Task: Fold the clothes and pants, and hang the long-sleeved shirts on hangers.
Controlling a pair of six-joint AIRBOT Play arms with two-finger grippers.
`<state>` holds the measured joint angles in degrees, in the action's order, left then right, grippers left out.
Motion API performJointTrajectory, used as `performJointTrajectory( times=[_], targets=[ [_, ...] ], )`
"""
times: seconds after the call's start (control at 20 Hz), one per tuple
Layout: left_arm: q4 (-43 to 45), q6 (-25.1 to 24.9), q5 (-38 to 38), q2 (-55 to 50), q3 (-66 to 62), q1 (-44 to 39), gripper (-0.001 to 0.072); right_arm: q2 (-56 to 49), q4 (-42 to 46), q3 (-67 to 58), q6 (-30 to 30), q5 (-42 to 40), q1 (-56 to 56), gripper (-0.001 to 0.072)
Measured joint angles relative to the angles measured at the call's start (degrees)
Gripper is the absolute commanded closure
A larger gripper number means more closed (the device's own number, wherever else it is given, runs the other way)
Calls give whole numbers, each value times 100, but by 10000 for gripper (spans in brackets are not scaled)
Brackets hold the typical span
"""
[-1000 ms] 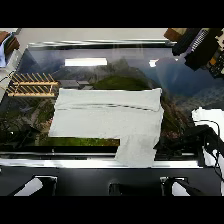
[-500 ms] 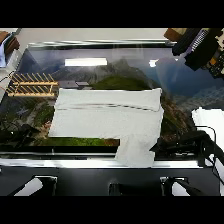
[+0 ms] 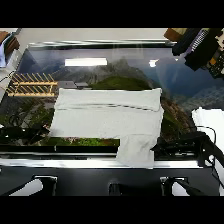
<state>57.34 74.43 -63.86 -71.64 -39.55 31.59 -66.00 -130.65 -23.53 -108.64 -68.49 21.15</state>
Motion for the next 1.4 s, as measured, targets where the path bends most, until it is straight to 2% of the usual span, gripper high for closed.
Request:
performJointTrajectory(
  times=[0.15,0.2,0.25,0.3,0.35,0.55,0.7,0.85,0.95,1.05,1.15,1.25,1.4],
  targets=[
    [-79,33,116,-157,-4,-164,178,332,-52,2,2,-72,0,674],
    [-120,46,149,-210,-4,-221,231,468,-72,2,20,-94,0,674],
    [-149,52,179,-264,-7,-280,363,595,-74,2,55,-107,0,674],
    [-133,52,229,-323,-4,-334,586,728,-74,2,85,-116,0,674],
    [-90,52,284,-378,0,-382,691,863,-76,2,118,-144,0,674],
    [-72,68,181,-278,7,-457,692,1421,-79,4,275,-485,0,674],
    [-15,369,-208,278,7,-479,693,2100,-70,4,509,-1147,0,675],
    [153,745,-544,1143,2,-485,694,3167,-57,-61,1040,-1912,0,676],
    [216,938,-671,1589,-33,-496,695,3812,-57,-205,1425,-2096,0,676],
    [212,1051,-636,1770,-144,-590,694,4103,-74,-363,1674,-1899,0,676],
    [205,1132,-422,1679,-372,-804,694,3930,-131,-509,1720,-1342,0,676],
    [205,1180,-157,1327,-743,-1082,695,3346,-334,-708,1521,-671,0,676],
    [199,1279,186,450,-1582,-1493,694,1976,-780,-1296,916,181,-39,675]
  ],
)
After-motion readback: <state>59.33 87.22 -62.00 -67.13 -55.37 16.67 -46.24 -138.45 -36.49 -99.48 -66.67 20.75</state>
